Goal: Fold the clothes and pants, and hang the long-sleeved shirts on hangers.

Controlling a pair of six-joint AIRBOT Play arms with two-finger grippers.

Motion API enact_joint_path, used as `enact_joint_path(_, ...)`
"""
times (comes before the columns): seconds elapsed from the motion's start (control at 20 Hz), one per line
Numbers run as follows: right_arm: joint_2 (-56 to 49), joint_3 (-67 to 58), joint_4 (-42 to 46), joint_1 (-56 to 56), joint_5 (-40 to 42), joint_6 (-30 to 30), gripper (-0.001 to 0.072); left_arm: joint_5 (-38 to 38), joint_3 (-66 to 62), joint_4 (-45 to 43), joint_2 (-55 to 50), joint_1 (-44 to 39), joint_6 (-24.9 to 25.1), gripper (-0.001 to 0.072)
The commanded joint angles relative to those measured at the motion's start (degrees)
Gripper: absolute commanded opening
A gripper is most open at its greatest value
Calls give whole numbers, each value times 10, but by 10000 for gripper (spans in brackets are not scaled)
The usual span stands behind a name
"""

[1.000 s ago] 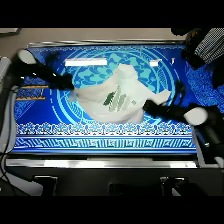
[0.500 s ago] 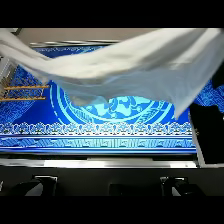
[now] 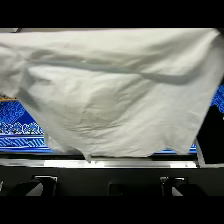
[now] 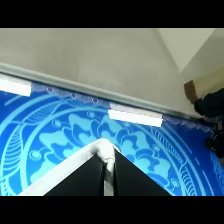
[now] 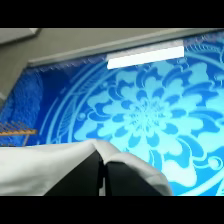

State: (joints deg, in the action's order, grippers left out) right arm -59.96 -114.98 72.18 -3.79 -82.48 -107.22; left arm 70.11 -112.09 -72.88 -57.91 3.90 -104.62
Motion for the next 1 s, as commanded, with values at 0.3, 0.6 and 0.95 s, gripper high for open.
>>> enact_joint_path(0.3, -356, 116, 20, 0, 47, 18, 30, -82, 67, -21, -405, -104, 11, 19)
enact_joint_path(0.6, -494, 116, 17, 0, 147, 0, 31, -128, 67, 0, -550, -136, 18, 19)
enact_joint_path(0.95, -464, 111, -66, 44, 64, 153, 381, -63, 67, 45, -497, -108, 59, 330)
